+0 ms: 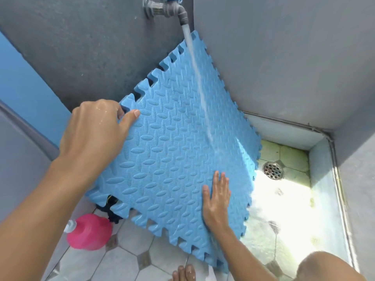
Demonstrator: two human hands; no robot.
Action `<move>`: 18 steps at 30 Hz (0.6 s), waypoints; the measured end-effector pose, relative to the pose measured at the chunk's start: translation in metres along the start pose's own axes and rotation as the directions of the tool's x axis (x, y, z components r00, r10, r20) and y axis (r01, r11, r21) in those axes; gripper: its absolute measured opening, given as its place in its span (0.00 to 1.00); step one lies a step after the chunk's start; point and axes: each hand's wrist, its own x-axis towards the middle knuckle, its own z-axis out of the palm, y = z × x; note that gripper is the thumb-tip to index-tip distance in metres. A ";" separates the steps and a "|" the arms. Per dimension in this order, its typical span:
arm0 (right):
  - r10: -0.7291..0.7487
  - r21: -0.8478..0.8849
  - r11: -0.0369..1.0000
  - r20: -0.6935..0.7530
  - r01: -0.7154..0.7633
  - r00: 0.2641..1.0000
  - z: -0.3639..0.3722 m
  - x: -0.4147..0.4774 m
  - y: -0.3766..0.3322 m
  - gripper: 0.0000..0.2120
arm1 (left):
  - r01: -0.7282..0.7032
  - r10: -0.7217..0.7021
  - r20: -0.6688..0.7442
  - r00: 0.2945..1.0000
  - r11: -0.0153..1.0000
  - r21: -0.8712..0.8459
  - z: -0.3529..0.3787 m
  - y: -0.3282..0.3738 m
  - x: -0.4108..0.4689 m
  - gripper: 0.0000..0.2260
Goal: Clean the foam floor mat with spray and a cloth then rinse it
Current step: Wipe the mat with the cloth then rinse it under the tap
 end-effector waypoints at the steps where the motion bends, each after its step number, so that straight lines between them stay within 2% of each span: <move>1: 0.119 0.010 0.993 0.007 -0.119 0.993 -0.009 0.010 0.023 0.30 | 0.004 -0.004 0.000 1.000 1.000 -0.001 0.000 0.001 0.000 0.21; 3: 0.262 0.090 0.961 0.003 -0.262 0.965 -0.032 0.035 0.044 0.29 | 0.026 -0.026 0.010 1.000 1.000 -0.018 -0.001 0.002 0.000 0.21; 5: 0.275 0.160 0.951 -0.053 -0.263 0.960 -0.056 0.065 0.034 0.30 | 0.038 -0.037 0.027 0.999 0.998 -0.040 -0.003 0.002 0.000 0.21; 7: 0.179 0.211 0.965 -0.099 -0.155 0.979 -0.079 0.101 -0.005 0.28 | 0.030 -0.029 0.038 0.999 0.999 -0.044 -0.003 0.001 -0.001 0.21; 10: 0.009 0.331 0.943 -0.124 0.032 0.992 -0.110 0.157 -0.101 0.19 | 0.029 -0.027 0.047 0.999 0.998 -0.049 -0.003 0.001 -0.001 0.22; 13: -0.151 0.482 0.855 -0.118 0.189 0.981 -0.140 0.202 -0.205 0.21 | 0.017 -0.015 0.043 0.999 0.999 -0.050 -0.005 0.000 -0.002 0.23; 18: -0.299 0.538 0.787 -0.095 0.302 0.949 -0.174 0.245 -0.326 0.24 | -0.010 0.013 0.053 0.999 0.997 -0.072 -0.004 -0.001 -0.001 0.23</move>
